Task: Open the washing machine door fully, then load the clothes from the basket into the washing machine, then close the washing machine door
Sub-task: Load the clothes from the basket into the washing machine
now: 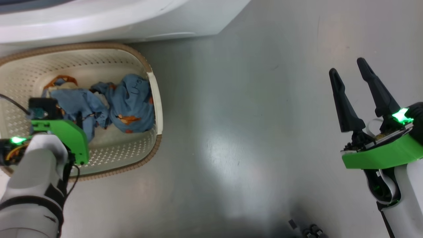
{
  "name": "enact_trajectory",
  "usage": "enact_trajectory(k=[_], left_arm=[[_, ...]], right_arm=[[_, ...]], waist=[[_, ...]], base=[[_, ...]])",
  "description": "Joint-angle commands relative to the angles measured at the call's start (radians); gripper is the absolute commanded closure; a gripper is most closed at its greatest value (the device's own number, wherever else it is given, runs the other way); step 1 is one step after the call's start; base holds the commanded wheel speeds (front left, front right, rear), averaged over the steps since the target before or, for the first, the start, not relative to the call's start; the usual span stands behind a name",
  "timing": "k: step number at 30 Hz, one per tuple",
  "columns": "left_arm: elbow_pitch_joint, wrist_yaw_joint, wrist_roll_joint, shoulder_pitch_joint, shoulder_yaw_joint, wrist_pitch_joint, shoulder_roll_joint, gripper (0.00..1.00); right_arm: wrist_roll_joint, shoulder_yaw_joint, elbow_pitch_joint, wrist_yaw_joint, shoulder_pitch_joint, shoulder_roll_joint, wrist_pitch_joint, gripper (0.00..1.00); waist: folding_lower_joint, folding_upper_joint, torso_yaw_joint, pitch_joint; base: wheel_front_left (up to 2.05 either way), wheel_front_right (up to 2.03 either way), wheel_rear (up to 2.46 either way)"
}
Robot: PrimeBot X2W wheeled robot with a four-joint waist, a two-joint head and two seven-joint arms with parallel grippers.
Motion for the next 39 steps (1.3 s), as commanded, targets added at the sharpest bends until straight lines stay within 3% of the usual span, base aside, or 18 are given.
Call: enact_trajectory(k=[1, 11, 12, 13, 14, 24, 34, 39], left_arm=[[-0.003, 0.008, 0.008, 0.01, 0.014, 0.005, 0.047, 0.0], [-0.001, 0.02, -0.004, -0.01, 0.004, 0.038, 0.065, 0.03], [-0.001, 0.018, -0.007, -0.01, 0.004, 0.041, 0.066, 0.33], [-0.001, 0.015, -0.012, -0.008, 0.006, 0.045, 0.066, 0.83], [-0.001, 0.011, -0.017, -0.008, 0.008, 0.046, 0.065, 1.0], [-0.001, 0.003, -0.061, 0.016, 0.025, -0.023, 0.045, 1.0], [-0.033, -0.011, -0.124, 0.08, 0.07, -0.108, 0.003, 1.0], [-0.169, -0.017, -0.13, 0.17, 0.095, -0.11, 0.002, 1.0]], right_arm=[[0.014, 0.014, -0.028, 0.009, 0.013, -0.016, -0.005, 0.0], [0.01, 0.018, -0.045, 0.009, 0.006, -0.014, -0.005, 0.0], [0.009, 0.019, -0.045, 0.009, 0.005, -0.013, -0.005, 0.0], [0.009, 0.02, -0.045, 0.009, 0.005, -0.012, -0.005, 0.0], [0.01, 0.02, -0.045, 0.009, 0.005, -0.012, -0.005, 0.0], [0.011, 0.011, -0.032, 0.009, 0.01, -0.01, -0.005, 0.0], [0.006, 0.003, -0.003, 0.009, 0.035, 0.004, -0.005, 0.0], [0.005, 0.0, 0.014, 0.009, 0.062, 0.008, -0.005, 0.0]], waist=[[-0.0001, -0.0001, -0.008, 0.019], [-0.0001, -0.0001, -0.013, 0.057], [-0.0001, -0.0001, -0.013, 0.057], [-0.0001, -0.0001, -0.014, 0.057], [-0.0001, -0.0001, -0.013, 0.056], [-0.0001, -0.0001, 0.012, 0.01], [-0.0001, -0.0001, 0.052, -0.117], [-0.0001, -0.0001, 0.058, -0.207]], base=[[0.0, 0.0, 0.0], [0.0, 0.0, 0.0], [0.0, 0.0, 0.0], [0.0, 0.0, 0.0], [0.0, 0.0, 0.0], [0.0, 0.0, 0.0], [0.0, 0.0, 0.0], [0.0, 0.0, 0.0]])
